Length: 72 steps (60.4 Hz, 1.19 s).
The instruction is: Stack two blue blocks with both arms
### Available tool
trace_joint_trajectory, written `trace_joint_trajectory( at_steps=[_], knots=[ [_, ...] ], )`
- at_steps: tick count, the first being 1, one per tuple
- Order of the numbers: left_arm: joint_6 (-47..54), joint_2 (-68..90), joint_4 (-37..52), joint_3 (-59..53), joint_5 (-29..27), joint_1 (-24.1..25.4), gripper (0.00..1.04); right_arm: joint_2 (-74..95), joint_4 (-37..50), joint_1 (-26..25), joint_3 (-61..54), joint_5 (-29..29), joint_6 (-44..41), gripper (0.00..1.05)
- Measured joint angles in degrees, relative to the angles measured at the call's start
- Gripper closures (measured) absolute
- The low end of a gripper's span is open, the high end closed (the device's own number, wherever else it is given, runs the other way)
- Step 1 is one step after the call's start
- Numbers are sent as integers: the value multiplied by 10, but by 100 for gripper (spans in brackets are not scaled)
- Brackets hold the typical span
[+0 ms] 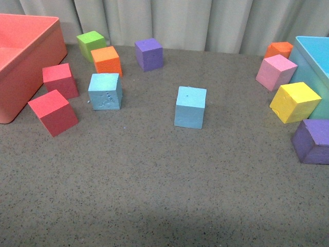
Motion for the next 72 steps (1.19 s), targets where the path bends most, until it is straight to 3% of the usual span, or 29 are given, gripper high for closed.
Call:
trace_joint_trajectory(
  at_steps=[37, 43, 49, 50, 52, 65, 72],
  knots=[
    [0, 0, 0, 0, 0, 0, 7, -130, -128, 0, 0, 0, 0, 104],
    [0, 0, 0, 0, 0, 0, 7, -205, -221, 0, 0, -2, 0, 104],
    [0, 0, 0, 0, 0, 0, 7, -227, -228, 0, 0, -2, 0, 104],
    [0, 0, 0, 0, 0, 0, 7, -227, -229, 0, 0, -2, 0, 85],
    [0, 0, 0, 0, 0, 0, 7, -227, -229, 0, 0, -2, 0, 76],
    [0, 0, 0, 0, 0, 0, 7, -227, -229, 0, 0, -2, 0, 32],
    [-33, 71, -97, 33, -73, -14, 7, -227, -229, 0, 0, -2, 0, 11]
  ],
)
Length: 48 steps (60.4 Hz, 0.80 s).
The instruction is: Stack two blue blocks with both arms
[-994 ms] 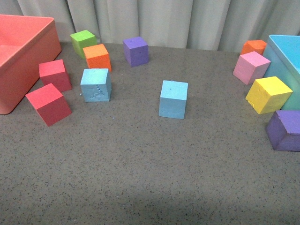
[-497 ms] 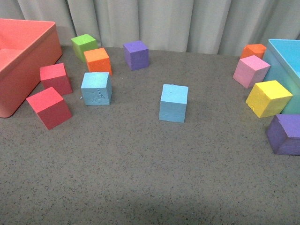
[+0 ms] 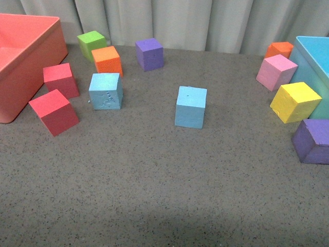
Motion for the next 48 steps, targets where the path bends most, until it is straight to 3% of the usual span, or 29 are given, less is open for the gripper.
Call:
trace_joint_trajectory(
  at_steps=[9, 15, 21, 32, 48],
  knots=[
    [-21, 133, 80, 8, -5, -10, 7, 0, 0, 0, 0, 0, 0, 10],
    [-39, 347, 235, 58, -3, -32, 7, 0, 0, 0, 0, 0, 0, 10],
    [-40, 552, 311, 147, 5, -65, 7, 0, 0, 0, 0, 0, 0, 10],
    [-36, 802, 294, 311, -3, -110, 7, 0, 0, 0, 0, 0, 0, 10],
    [-41, 987, 191, 516, -30, -141, 7, 0, 0, 0, 0, 0, 0, 10]
  ],
)
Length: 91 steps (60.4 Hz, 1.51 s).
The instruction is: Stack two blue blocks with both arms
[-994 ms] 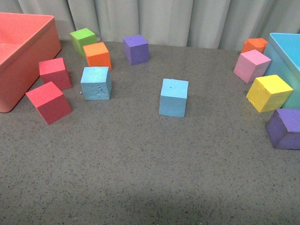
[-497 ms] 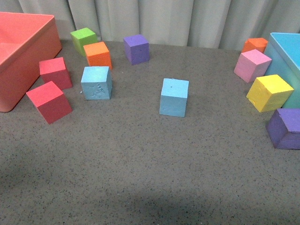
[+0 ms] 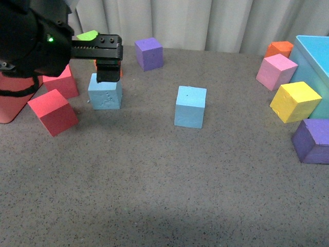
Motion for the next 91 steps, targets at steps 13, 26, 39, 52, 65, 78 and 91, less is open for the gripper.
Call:
trace_joint_trajectory(
  at_steps=[13, 26, 39, 52, 65, 78, 91],
  knots=[
    [-3, 78, -70, 108, 13, -9, 7, 0, 0, 0, 0, 0, 0, 10],
    [-19, 144, -107, 188, -3, -9, 7, 0, 0, 0, 0, 0, 0, 10],
    [-36, 182, -136, 231, -4, -5, 7, 0, 0, 0, 0, 0, 0, 10],
    [-52, 218, -161, 261, 0, 1, 7, 0, 0, 0, 0, 0, 0, 10],
    [-64, 260, -186, 317, -13, 8, 7, 0, 0, 0, 0, 0, 0, 10],
    [-75, 292, -211, 356, 2, 12, 7, 0, 0, 0, 0, 0, 0, 10],
    [-83, 316, -227, 382, -6, 17, 13, 0, 0, 0, 0, 0, 0, 10]
  ],
)
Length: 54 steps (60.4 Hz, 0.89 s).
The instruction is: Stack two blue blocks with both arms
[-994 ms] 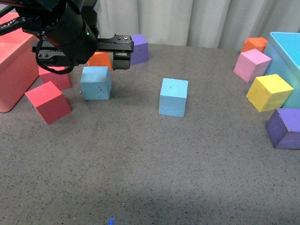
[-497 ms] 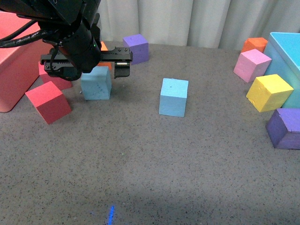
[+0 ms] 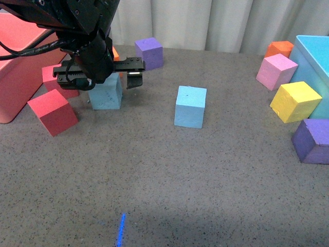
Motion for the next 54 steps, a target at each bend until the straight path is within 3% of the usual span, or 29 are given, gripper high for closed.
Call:
trace_joint_trajectory(
  at_steps=[12, 17, 31, 40, 54],
  knots=[
    [-2, 4, -9, 0, -5, 2, 44, 0, 0, 0, 0, 0, 0, 10],
    [-1, 3, -10, 0, -5, 1, 51, 0, 0, 0, 0, 0, 0, 10],
    [-4, -43, 1, -45, 6, -25, 55, 0, 0, 0, 0, 0, 0, 10],
    [-5, -94, 1, -58, -26, -65, 55, 0, 0, 0, 0, 0, 0, 10],
    [-30, -122, -35, -36, -30, -139, 56, 0, 0, 0, 0, 0, 0, 10]
  ],
)
